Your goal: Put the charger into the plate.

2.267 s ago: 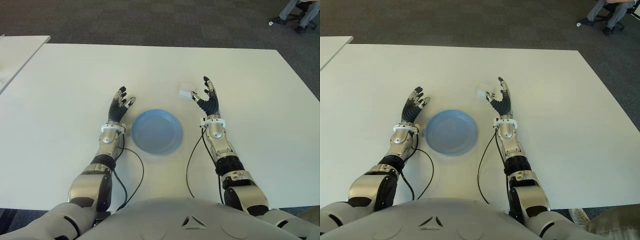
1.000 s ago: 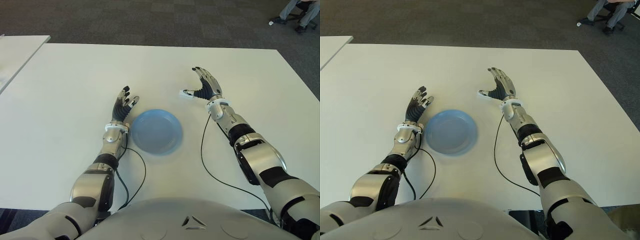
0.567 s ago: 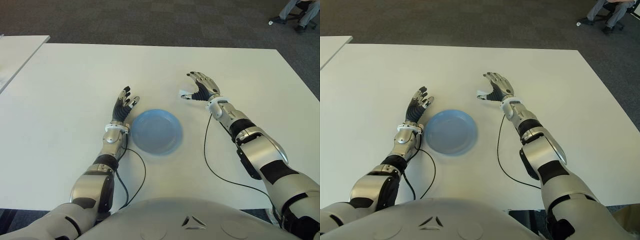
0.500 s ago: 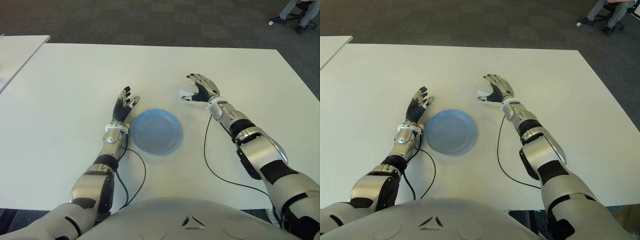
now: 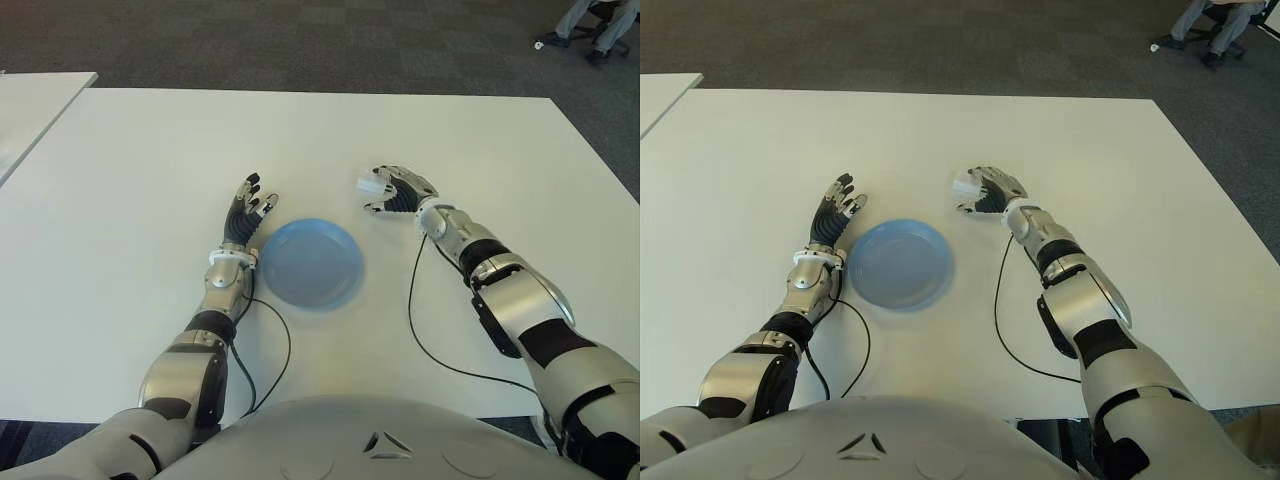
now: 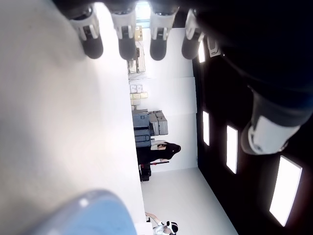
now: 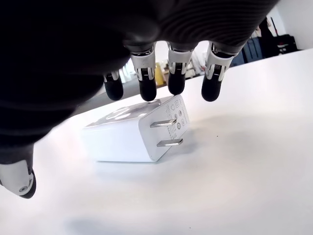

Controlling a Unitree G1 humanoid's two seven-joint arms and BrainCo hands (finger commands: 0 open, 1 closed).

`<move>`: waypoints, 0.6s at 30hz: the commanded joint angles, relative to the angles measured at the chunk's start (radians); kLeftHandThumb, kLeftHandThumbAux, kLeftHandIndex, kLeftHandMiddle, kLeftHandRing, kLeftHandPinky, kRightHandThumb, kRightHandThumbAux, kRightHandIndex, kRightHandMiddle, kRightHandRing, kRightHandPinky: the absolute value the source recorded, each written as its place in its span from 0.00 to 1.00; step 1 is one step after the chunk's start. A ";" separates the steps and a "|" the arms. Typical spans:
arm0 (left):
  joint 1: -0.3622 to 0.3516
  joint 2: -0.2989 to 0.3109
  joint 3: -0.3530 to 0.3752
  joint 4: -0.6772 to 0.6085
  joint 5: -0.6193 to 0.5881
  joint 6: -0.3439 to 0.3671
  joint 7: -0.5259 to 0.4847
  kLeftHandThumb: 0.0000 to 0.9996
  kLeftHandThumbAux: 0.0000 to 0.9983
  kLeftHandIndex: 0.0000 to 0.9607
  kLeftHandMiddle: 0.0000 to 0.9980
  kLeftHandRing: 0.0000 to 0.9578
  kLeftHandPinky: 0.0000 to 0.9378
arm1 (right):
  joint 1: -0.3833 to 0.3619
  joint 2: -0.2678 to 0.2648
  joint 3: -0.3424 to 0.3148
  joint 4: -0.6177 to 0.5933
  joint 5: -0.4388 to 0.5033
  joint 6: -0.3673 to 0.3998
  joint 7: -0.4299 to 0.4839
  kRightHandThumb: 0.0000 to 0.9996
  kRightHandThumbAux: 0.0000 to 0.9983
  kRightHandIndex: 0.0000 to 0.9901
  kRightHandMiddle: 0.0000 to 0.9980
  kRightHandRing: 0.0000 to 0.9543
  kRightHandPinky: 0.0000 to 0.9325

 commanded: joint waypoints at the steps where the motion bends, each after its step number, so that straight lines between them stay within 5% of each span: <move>1: 0.088 -0.017 -0.005 0.053 -0.002 0.049 -0.020 0.00 0.54 0.00 0.03 0.03 0.05 | 0.018 -0.002 -0.011 0.016 0.024 0.022 0.081 0.00 0.46 0.00 0.01 0.02 0.04; 7: 0.090 -0.016 -0.001 0.051 -0.004 0.048 -0.026 0.00 0.54 0.00 0.02 0.03 0.05 | 0.029 -0.007 -0.016 0.012 0.036 0.035 0.127 0.00 0.43 0.00 0.09 0.13 0.20; 12: 0.092 -0.014 0.002 0.047 -0.003 0.044 -0.029 0.00 0.55 0.00 0.02 0.03 0.06 | 0.041 -0.009 -0.025 0.012 0.056 0.057 0.167 0.00 0.44 0.00 0.23 0.38 0.41; 18: 0.096 -0.012 0.004 0.044 -0.005 0.044 -0.033 0.00 0.55 0.00 0.02 0.03 0.05 | 0.065 -0.013 -0.024 0.014 0.068 0.067 0.173 0.00 0.45 0.00 0.35 0.49 0.48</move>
